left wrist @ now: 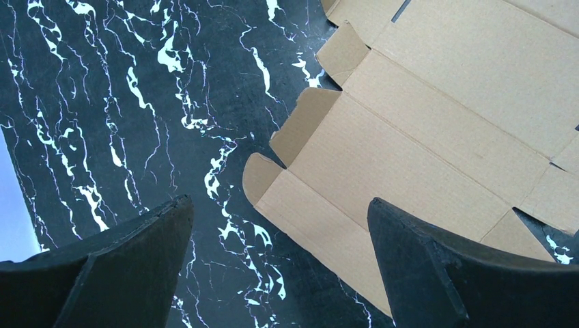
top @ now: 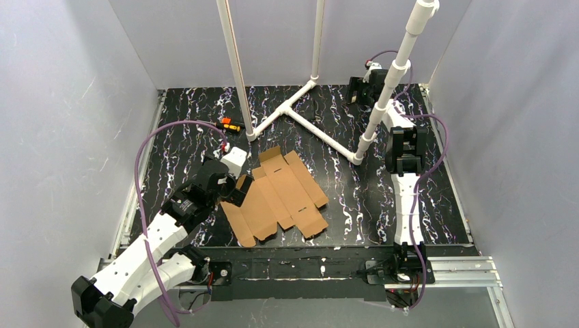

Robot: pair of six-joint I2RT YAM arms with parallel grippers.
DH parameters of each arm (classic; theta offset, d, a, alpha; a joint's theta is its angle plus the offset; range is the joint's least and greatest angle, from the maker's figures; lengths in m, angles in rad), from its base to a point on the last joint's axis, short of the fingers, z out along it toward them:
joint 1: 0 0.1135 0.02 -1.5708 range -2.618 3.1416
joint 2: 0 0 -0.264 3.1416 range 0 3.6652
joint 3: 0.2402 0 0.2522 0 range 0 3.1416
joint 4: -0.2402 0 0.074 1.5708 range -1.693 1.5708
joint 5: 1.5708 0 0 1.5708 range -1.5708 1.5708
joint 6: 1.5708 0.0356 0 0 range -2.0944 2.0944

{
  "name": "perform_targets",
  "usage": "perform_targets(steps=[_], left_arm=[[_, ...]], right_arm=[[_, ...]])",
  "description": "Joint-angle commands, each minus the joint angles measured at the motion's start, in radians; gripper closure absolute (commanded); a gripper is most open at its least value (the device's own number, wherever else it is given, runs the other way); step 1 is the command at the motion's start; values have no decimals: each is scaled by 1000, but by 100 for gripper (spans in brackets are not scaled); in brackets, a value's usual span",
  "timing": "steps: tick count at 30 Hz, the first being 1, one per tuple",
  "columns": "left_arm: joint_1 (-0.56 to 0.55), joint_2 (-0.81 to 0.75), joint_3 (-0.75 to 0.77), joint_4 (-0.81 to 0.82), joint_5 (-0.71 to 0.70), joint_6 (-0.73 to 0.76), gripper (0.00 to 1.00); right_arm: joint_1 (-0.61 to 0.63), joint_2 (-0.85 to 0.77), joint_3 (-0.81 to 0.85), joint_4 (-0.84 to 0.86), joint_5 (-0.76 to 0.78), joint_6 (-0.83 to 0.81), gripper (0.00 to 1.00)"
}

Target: Fold the paper box

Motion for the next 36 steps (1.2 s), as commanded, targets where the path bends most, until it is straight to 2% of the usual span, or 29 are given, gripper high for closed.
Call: perform_targets(steps=[1,6,15,23,27,33,36], left_arm=[[8,-15,-4,15,6,9,2],[8,-8,-3,14,9,9,2],[9,-8,-4,14,10,11,2],[9,-13,-2,13,19,13,2],[9,-21,-2,11,21,14,2],[9,-33,-4,11,22,11,2],[9,-34,-4,10,24,11,2]], right_arm=[[-7,-72,9,52,61,130,9],[37,-43,45,61,330,162,2],[93,13,69,130,474,104,5],[84,23,45,118,483,85,17],[61,24,18,103,440,124,19],[37,31,-10,100,367,141,19],[34,42,0,96,360,144,15]])
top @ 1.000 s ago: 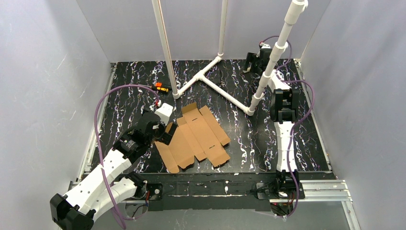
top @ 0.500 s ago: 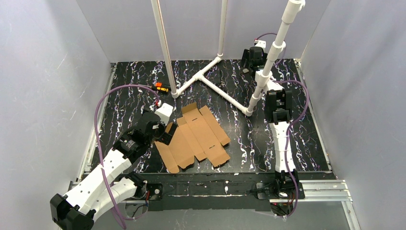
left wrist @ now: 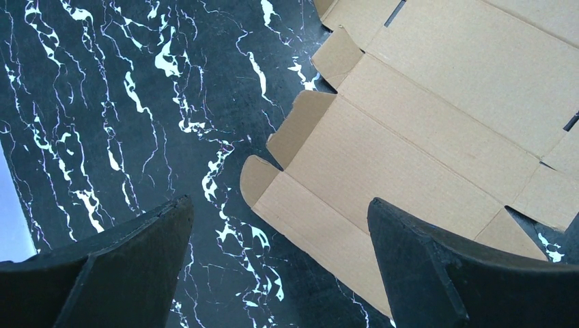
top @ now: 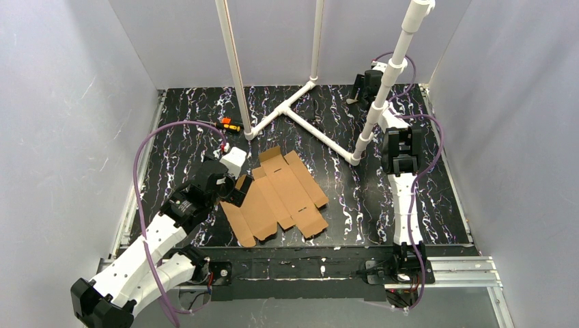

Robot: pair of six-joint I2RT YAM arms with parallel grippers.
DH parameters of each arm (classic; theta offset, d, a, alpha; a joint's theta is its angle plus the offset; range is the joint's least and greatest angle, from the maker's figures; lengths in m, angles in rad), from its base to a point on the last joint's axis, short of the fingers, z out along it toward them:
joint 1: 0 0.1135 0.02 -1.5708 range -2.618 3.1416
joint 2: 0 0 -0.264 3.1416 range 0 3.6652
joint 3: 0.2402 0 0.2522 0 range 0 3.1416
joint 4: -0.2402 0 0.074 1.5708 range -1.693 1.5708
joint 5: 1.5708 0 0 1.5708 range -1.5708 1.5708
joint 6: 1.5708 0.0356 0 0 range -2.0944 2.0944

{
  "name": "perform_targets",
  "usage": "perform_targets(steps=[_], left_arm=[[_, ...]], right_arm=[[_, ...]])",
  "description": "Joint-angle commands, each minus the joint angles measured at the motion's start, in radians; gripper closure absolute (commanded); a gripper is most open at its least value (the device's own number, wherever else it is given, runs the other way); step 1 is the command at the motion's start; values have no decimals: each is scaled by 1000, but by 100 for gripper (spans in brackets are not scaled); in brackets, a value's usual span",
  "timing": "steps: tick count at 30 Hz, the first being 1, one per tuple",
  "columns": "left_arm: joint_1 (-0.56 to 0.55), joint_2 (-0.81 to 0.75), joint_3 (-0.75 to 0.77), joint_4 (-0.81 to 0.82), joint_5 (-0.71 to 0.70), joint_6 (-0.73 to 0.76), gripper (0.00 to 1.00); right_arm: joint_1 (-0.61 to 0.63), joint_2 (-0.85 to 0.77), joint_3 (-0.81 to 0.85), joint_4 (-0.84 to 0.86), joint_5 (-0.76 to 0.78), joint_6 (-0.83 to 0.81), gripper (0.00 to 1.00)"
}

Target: Fold the paper box

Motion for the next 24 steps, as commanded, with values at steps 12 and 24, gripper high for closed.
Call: perform_targets(steps=[12,24], left_arm=[[4,-17,-4,9,6,8,2],[4,-44,-2,6,15,8,2]], right_arm=[[-9,69,40,3,-49,24,19],[-49,-94,-217,50,-96,-122,38]])
